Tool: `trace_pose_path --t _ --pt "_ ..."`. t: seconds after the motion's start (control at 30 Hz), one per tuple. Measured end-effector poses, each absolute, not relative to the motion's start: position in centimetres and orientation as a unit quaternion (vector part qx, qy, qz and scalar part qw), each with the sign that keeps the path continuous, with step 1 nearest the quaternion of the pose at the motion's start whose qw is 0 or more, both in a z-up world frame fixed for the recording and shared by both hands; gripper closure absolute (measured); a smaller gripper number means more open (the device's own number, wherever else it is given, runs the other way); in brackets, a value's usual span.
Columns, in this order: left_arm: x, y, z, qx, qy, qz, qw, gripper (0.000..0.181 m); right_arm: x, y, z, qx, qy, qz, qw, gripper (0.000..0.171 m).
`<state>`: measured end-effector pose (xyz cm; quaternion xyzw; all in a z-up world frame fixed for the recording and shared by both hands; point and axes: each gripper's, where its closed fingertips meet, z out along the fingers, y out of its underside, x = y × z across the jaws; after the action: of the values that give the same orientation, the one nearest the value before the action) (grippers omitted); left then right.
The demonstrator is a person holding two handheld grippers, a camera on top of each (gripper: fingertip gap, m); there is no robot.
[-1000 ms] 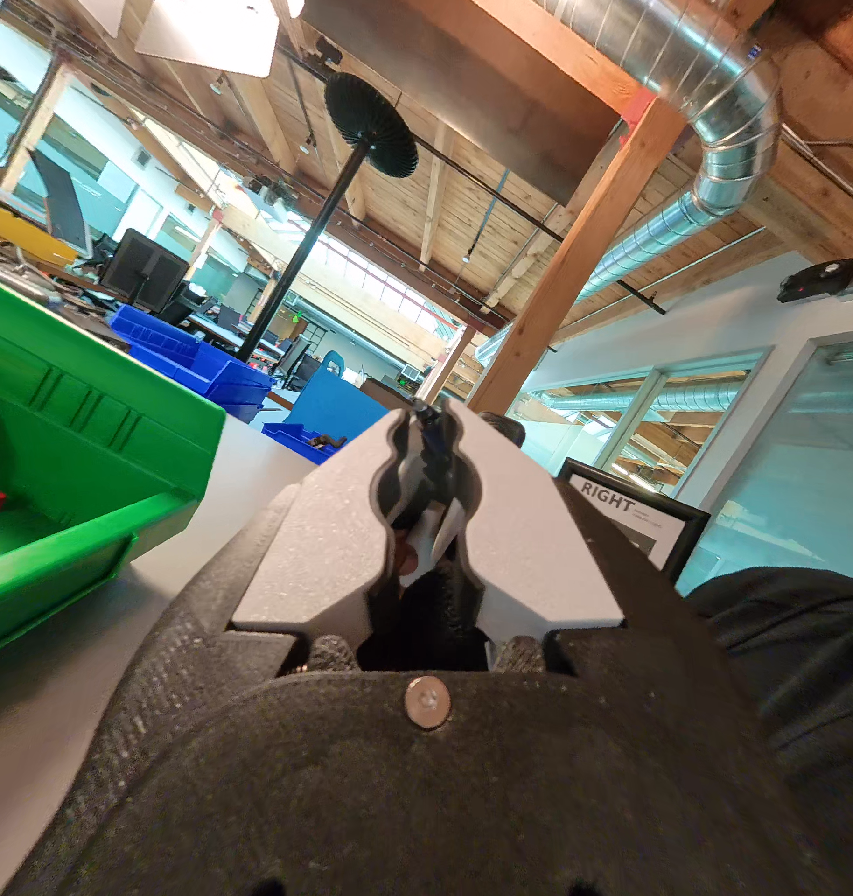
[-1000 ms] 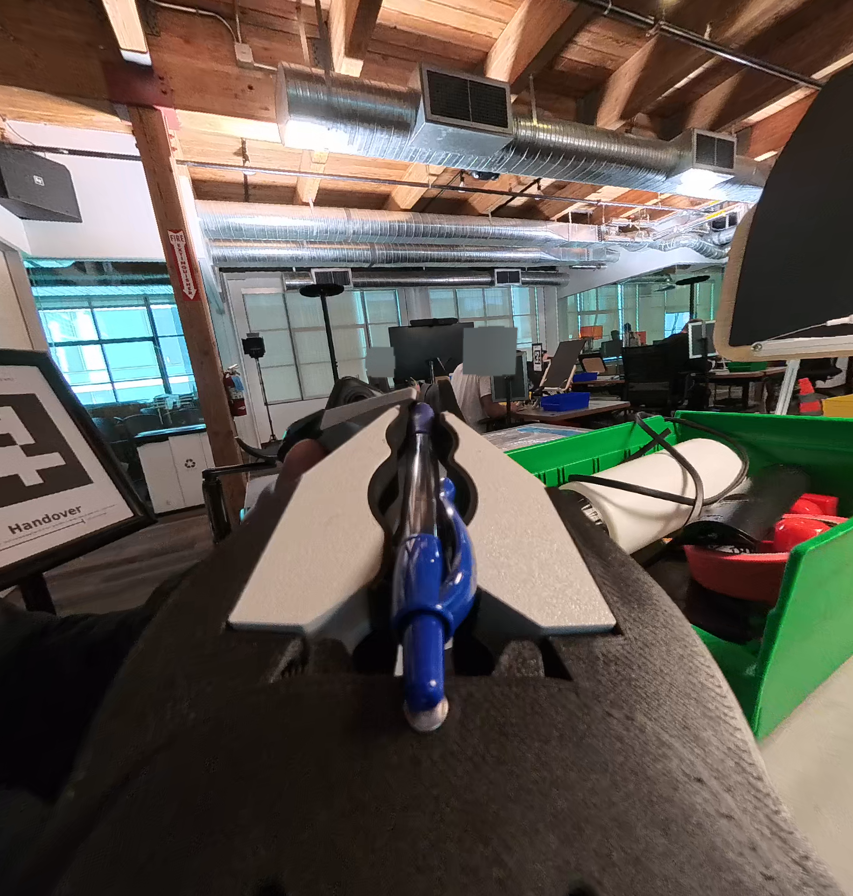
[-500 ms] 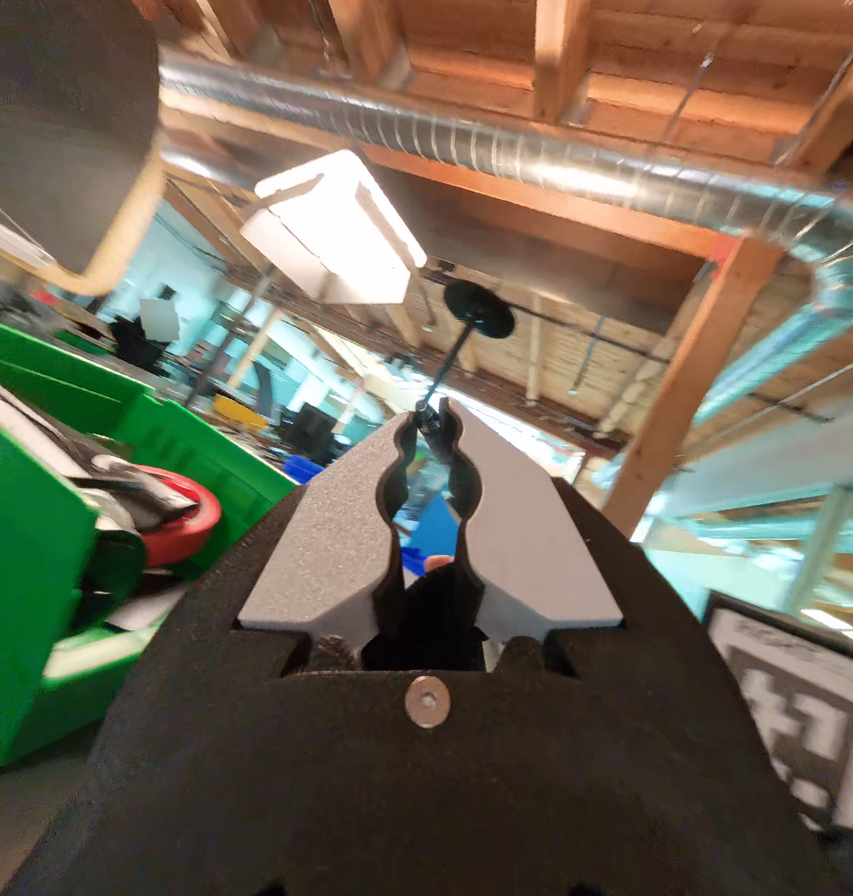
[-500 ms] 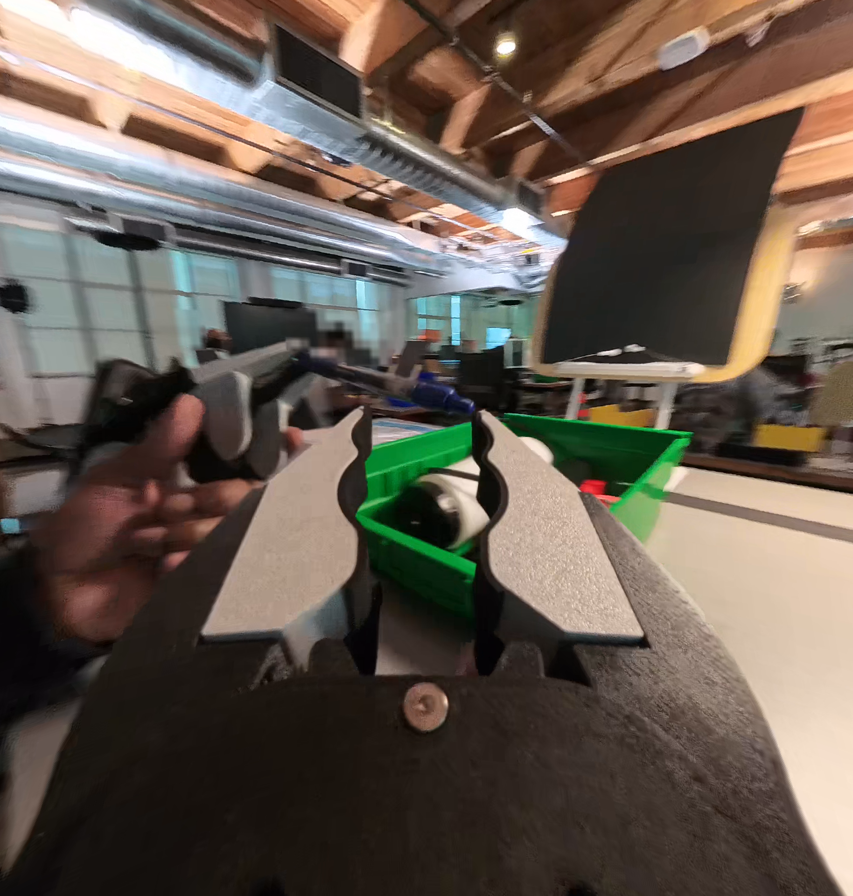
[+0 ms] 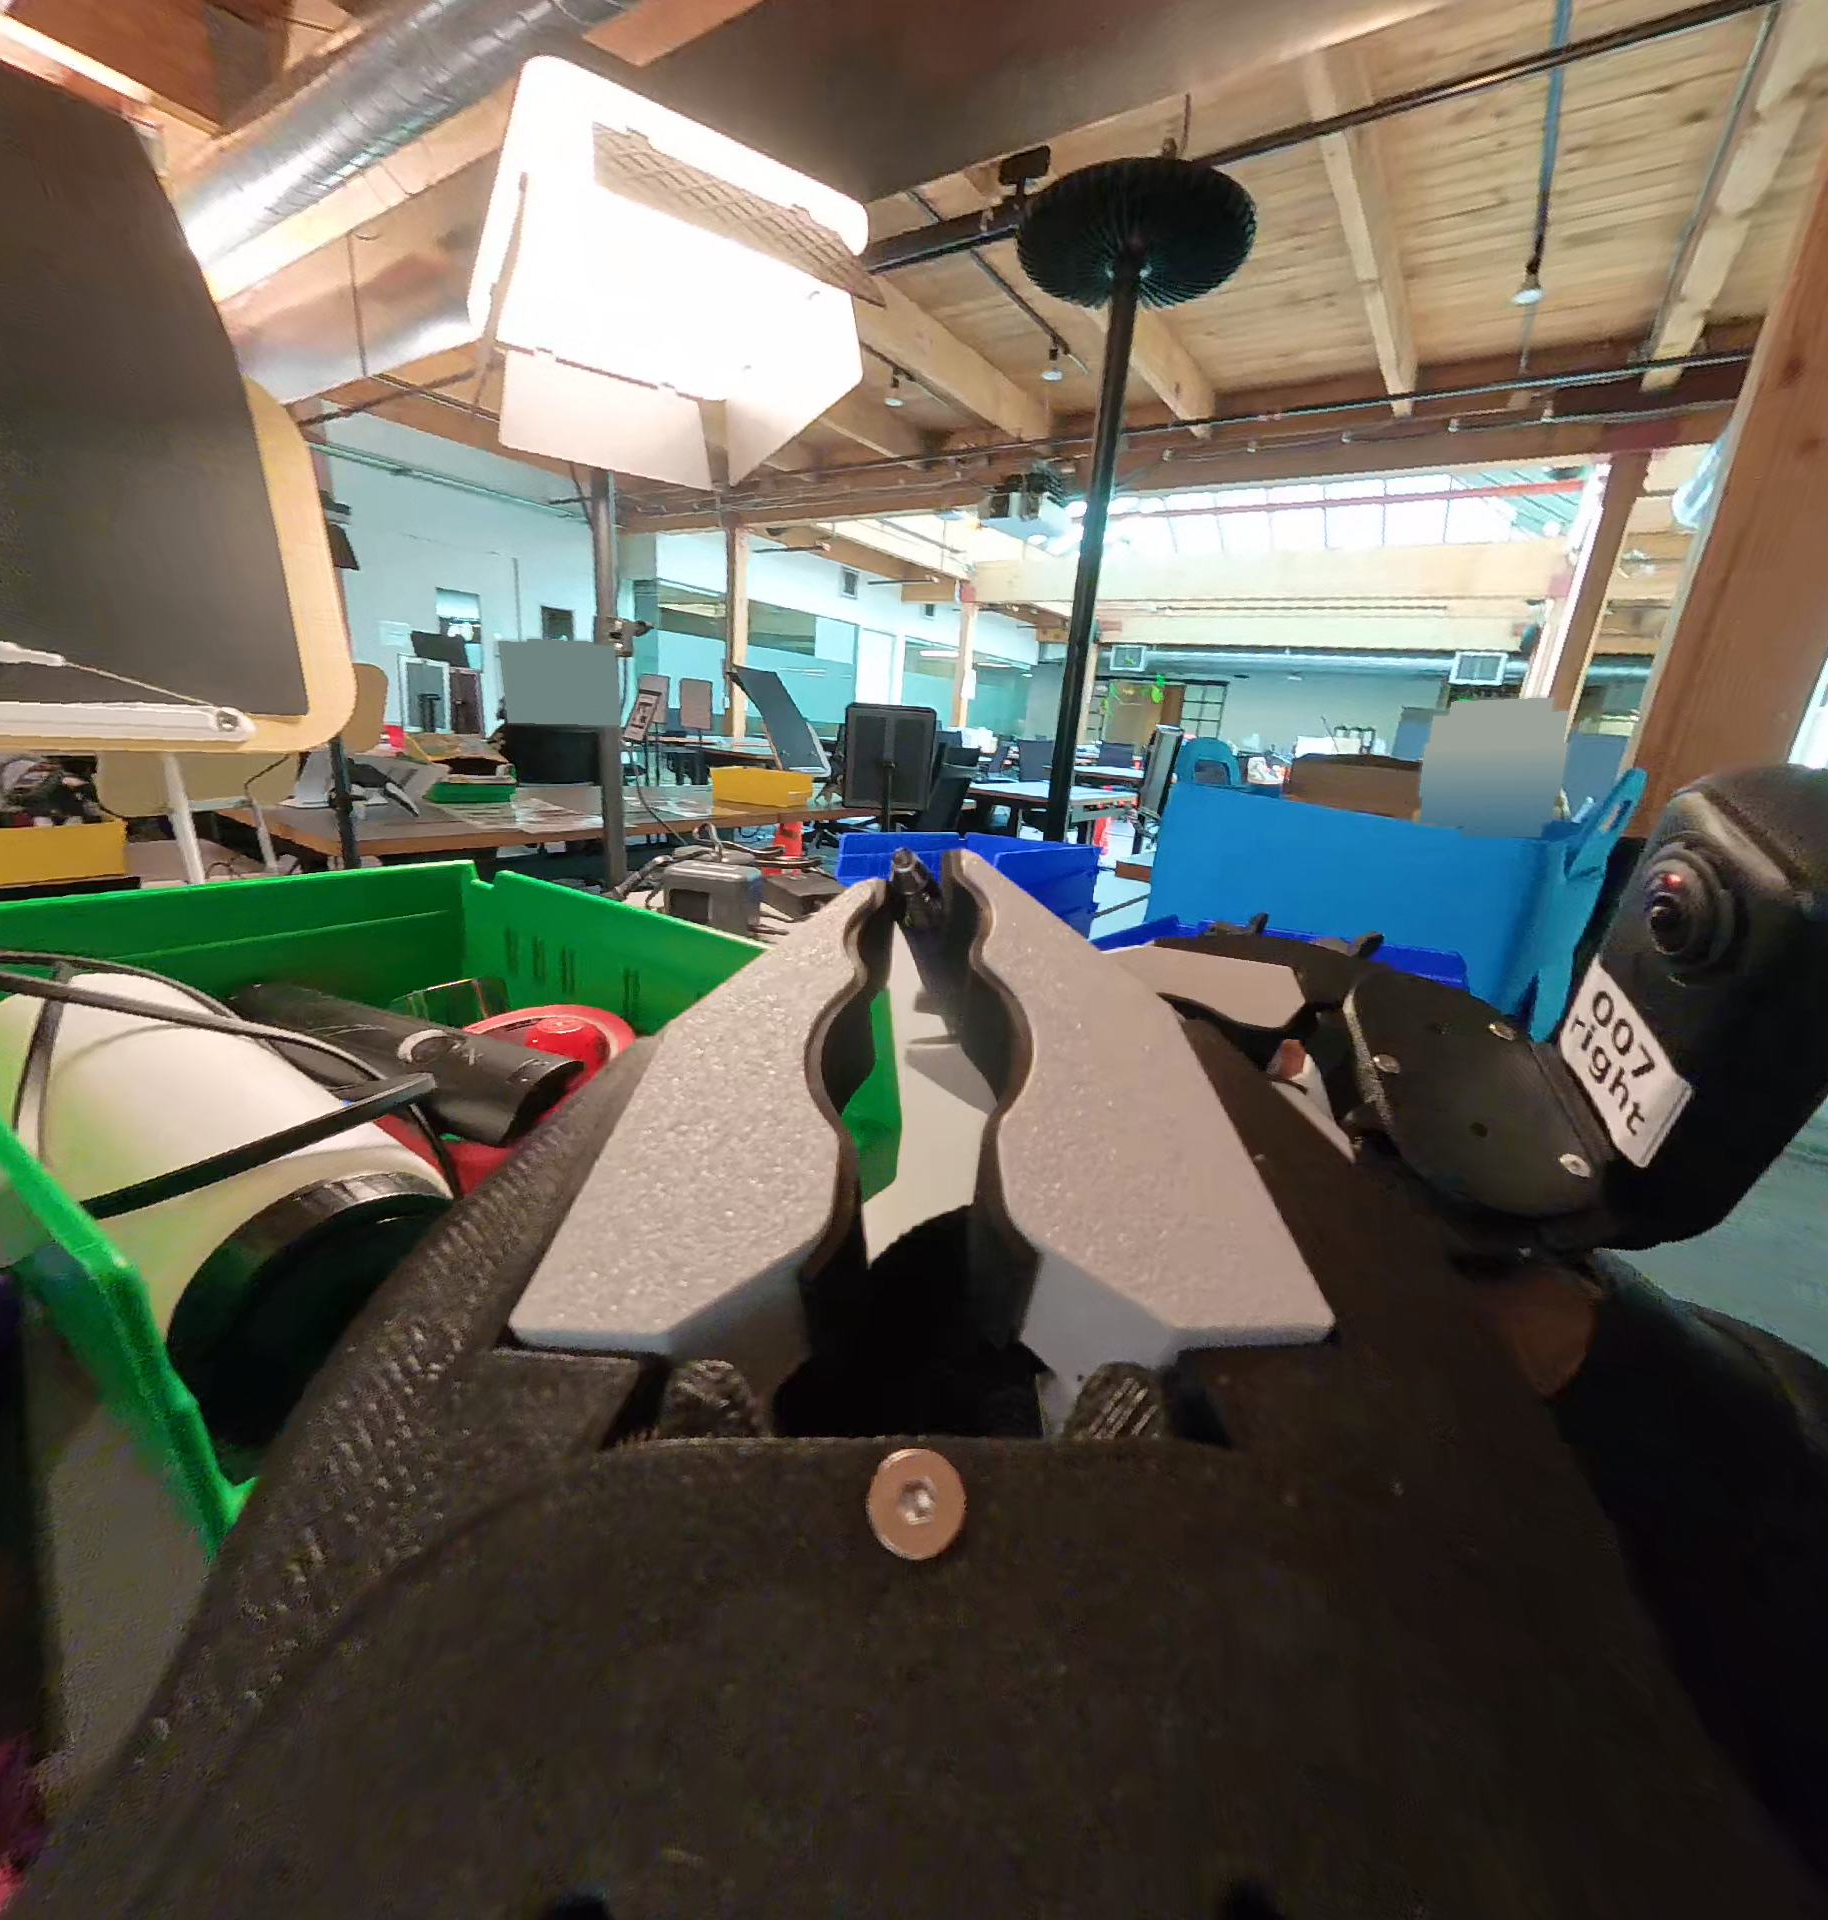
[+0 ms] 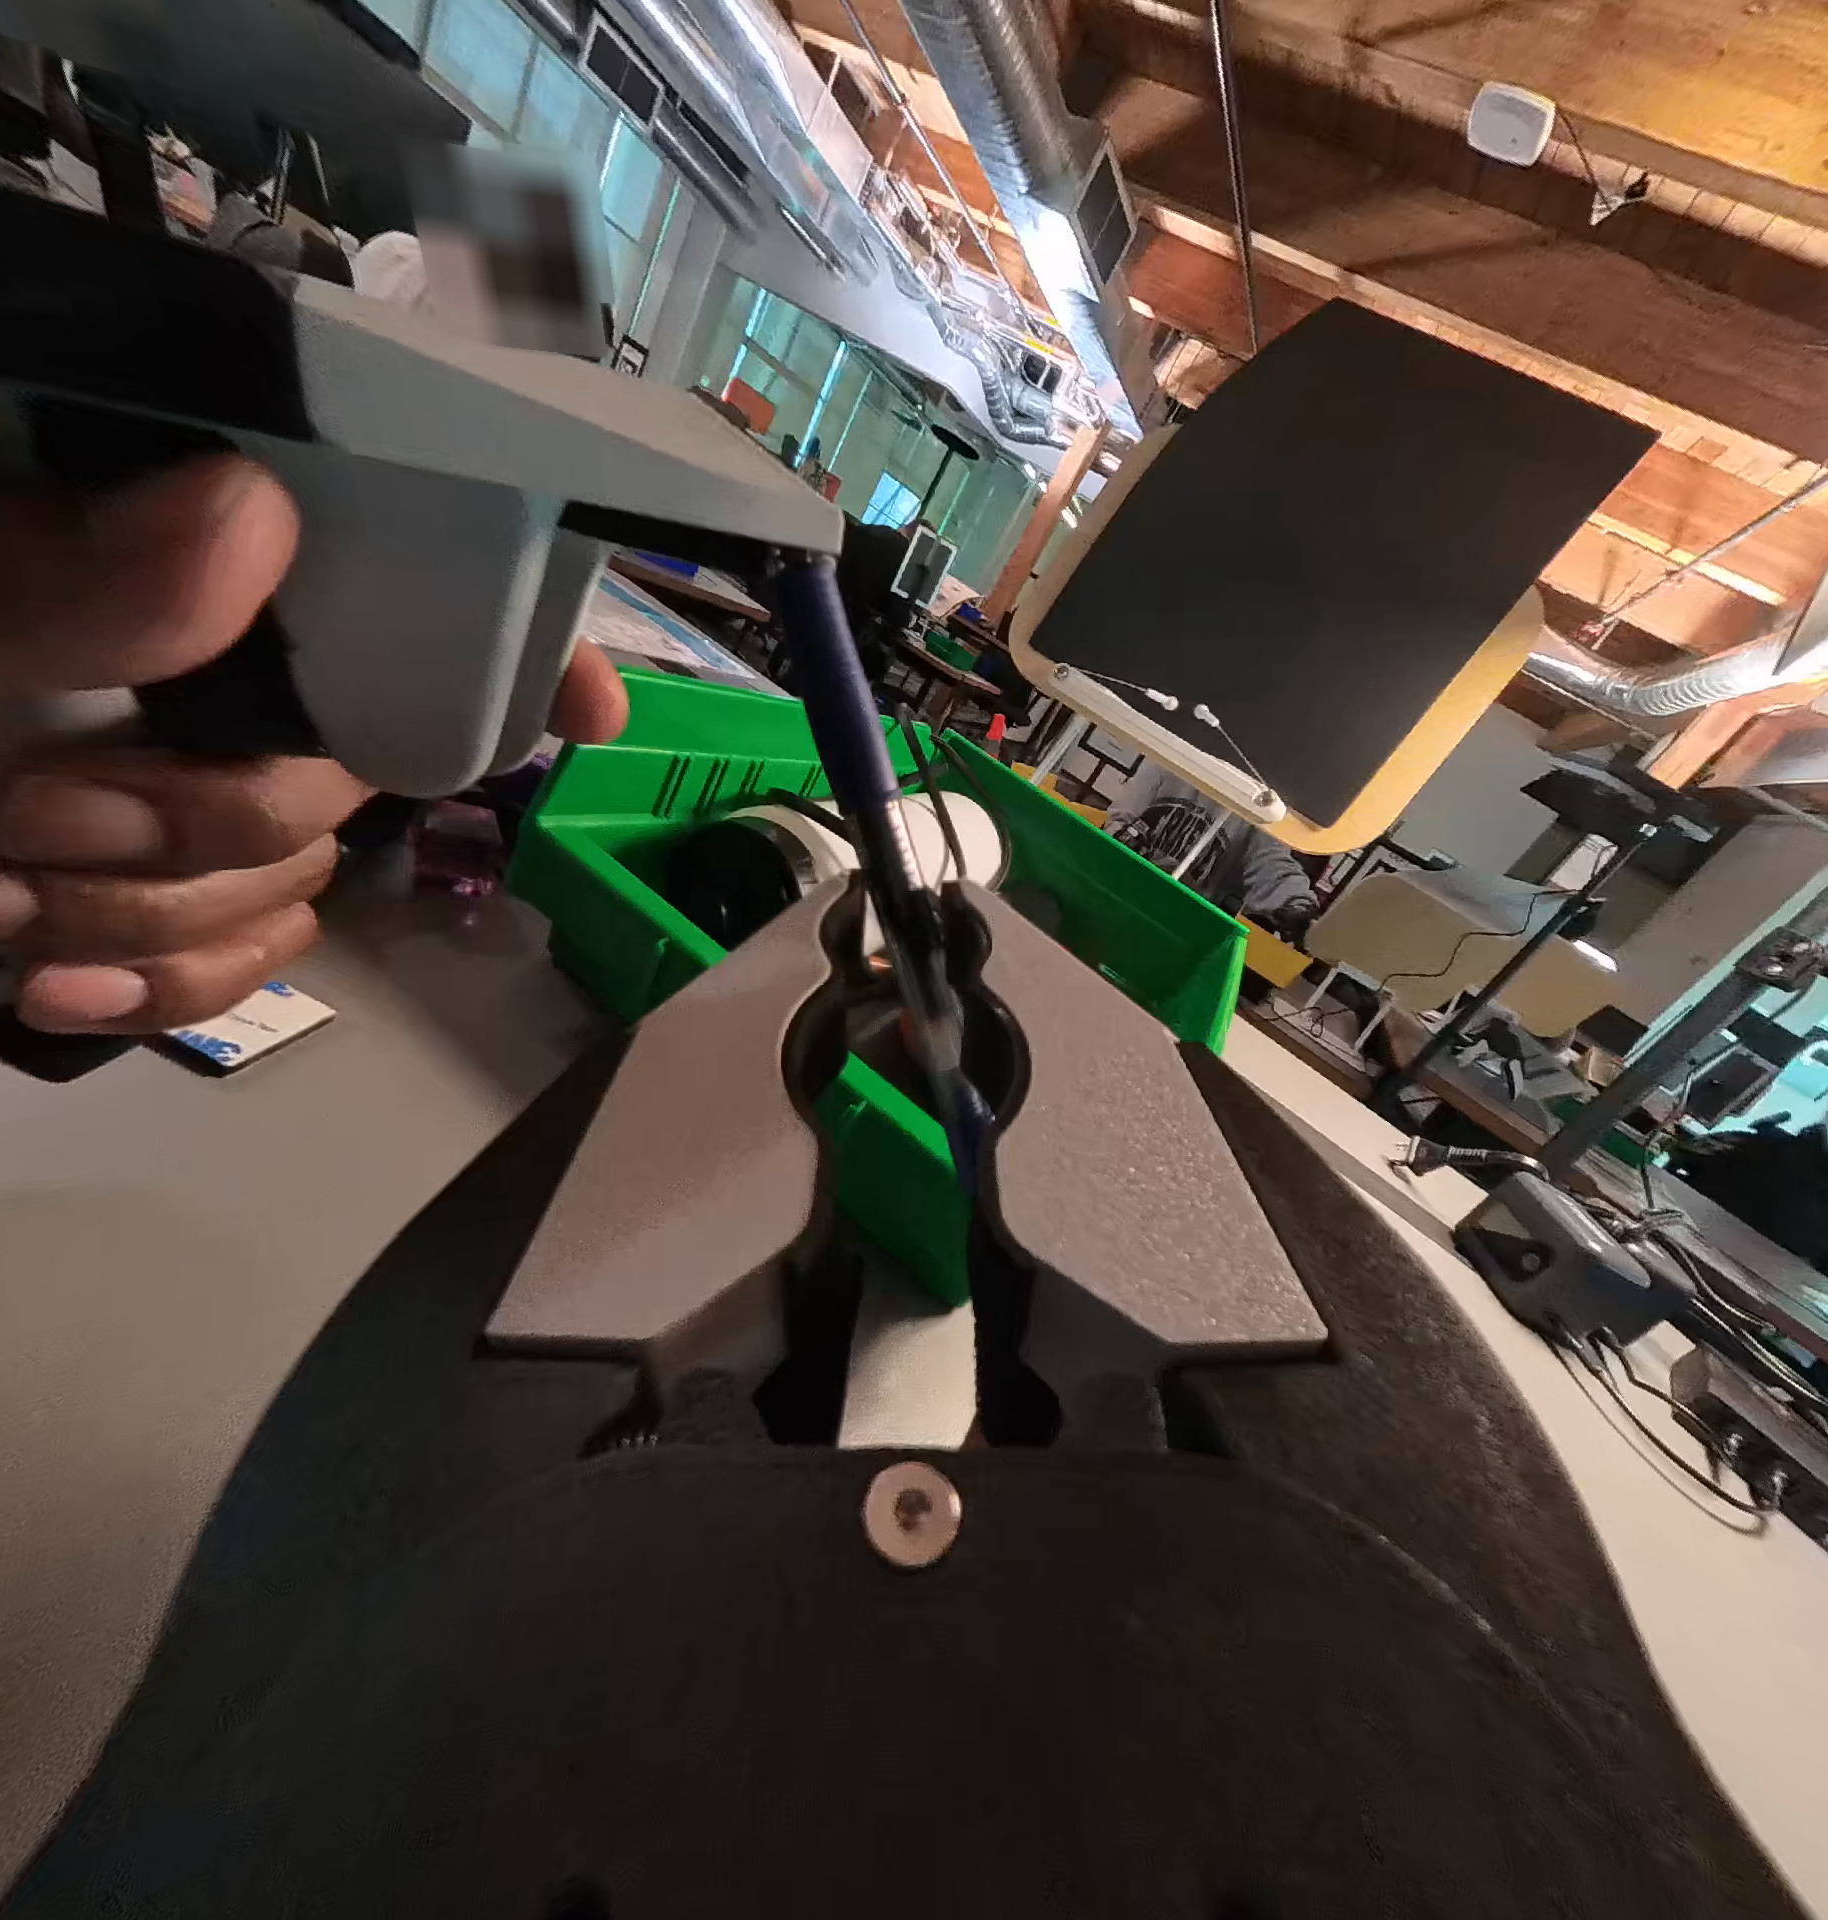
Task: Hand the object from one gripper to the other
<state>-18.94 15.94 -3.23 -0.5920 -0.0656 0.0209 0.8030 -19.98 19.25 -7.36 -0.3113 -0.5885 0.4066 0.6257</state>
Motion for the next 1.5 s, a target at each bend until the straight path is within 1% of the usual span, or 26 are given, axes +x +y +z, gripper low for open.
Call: trace_pose_path --t 0.17,0.2,0.23,0.3,0.33,0.5,0.6,0.73,0.77,0.8,0.87,0.93,1.1,1.23,1.3,1.33,1.5 --pt "-17.7 16.0 -2.8 -0.582 -0.039 0.009 0.812 0.170 -19.8 18.9 -7.3 -0.314 -0.587 0.440 0.603 0.157" --pt "-17.6 16.0 -2.6 -0.578 -0.037 0.004 0.815 0.170 -19.7 18.9 -7.2 -0.315 -0.584 0.450 0.598 0.161" --pt "-17.5 15.9 -2.5 -0.574 -0.037 0.000 0.818 0.167 -19.6 18.9 -7.0 -0.319 -0.578 0.464 0.591 0.160" --pt "-17.6 15.7 -2.1 -0.562 -0.044 -0.011 0.826 0.151 -19.3 18.9 -6.6 -0.325 -0.567 0.500 0.568 0.161" --pt "-17.7 15.6 -2.0 -0.557 -0.049 -0.018 0.829 0.148 -19.2 18.9 -6.4 -0.330 -0.560 0.519 0.555 0.161" --pt "-17.3 16.8 -3.4 -0.594 -0.048 -0.045 0.802 0.146 -18.6 18.4 -5.8 -0.331 -0.544 0.580 0.508 0.160" --pt "-16.9 17.5 -4.6 -0.625 -0.030 -0.021 0.780 0.149 -18.6 17.6 -6.1 -0.310 -0.563 0.563 0.520 0.160" --pt "-16.8 18.1 -5.9 -0.656 -0.020 -0.001 0.754 0.161 -18.7 16.5 -6.7 -0.280 -0.590 0.526 0.544 0.161" --pt "-16.9 18.1 -5.9 -0.658 -0.020 0.001 0.753 0.168 -18.7 16.5 -6.8 -0.281 -0.593 0.521 0.546 0.161" --pt "-17.1 18.0 -6.0 -0.659 -0.025 0.000 0.751 0.169 -18.8 16.5 -6.8 -0.281 -0.593 0.521 0.546 0.161" --pt "-18.0 17.7 -5.7 -0.649 -0.053 0.000 0.759 0.170 -18.7 16.7 -6.5 -0.282 -0.585 0.521 0.554 0.153" --pt "-18.9 17.2 -5.3 -0.634 -0.080 -0.016 0.769 0.170 -18.5 16.8 -6.2 -0.280 -0.578 0.528 0.556 0.147" --pt "-20.6 15.4 -3.5 -0.560 -0.140 -0.119 0.808 0.171 -18.4 16.3 -6.3 -0.276 -0.584 0.543 0.537 0.142" --pt "-20.6 15.1 -3.1 -0.534 -0.149 -0.173 0.814 0.171 -18.6 15.9 -7.0 -0.275 -0.600 0.529 0.533 0.145" --pt "-20.2 15.3 -3.2 -0.538 -0.140 -0.189 0.810 0.171 -18.8 16.1 -7.1 -0.280 -0.601 0.520 0.538 0.154" --pt "-19.9 15.5 -3.2 -0.540 -0.136 -0.199 0.807 0.170 -18.8 16.2 -7.2 -0.281 -0.602 0.518 0.539 0.156" --pt "-19.2 15.8 -3.2 -0.545 -0.124 -0.199 0.805 0.169 -18.5 16.5 -6.5 -0.290 -0.582 0.547 0.526 0.156"
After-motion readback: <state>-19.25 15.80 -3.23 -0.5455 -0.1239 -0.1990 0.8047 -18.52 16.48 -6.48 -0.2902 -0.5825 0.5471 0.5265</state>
